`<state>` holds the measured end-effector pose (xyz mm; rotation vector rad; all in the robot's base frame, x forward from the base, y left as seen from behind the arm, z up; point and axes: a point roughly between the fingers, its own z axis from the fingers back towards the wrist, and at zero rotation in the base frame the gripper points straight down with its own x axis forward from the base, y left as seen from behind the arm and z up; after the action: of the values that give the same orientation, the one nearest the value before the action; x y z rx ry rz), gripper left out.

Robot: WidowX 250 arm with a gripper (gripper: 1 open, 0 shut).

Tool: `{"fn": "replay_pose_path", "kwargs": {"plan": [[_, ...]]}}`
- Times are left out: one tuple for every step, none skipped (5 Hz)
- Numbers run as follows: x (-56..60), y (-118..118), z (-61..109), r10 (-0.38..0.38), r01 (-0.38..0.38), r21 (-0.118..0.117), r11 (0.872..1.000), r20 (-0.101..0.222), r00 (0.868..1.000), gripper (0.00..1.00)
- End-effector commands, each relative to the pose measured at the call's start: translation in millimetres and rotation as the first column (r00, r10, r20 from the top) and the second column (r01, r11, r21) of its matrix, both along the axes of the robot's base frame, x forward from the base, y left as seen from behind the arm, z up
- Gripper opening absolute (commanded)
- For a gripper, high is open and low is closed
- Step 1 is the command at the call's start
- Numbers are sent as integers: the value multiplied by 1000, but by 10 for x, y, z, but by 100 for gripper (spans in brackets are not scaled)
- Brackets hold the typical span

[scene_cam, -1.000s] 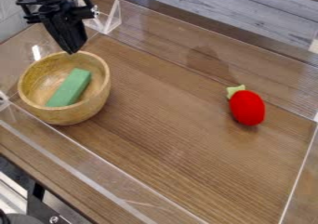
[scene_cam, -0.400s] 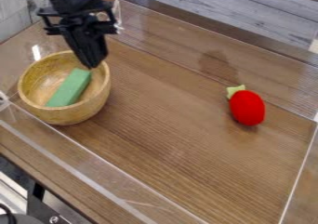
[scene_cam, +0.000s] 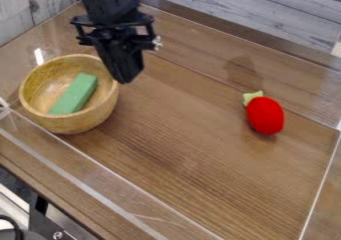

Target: Remove the green block from the brown bowl and put it on the table

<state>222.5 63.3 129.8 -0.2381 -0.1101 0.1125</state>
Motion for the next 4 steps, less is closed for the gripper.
{"fn": "replay_pose_path", "kwargs": {"plan": [[-34,272,12,39,-40,36,999,30,999,100],[-85,522,-96,82,-84,59,995,35,996,100],[-105,721,-212,134,-137,85,987,42,990,100],[-63,876,-335,181,-185,105,977,45,982,100]]}}
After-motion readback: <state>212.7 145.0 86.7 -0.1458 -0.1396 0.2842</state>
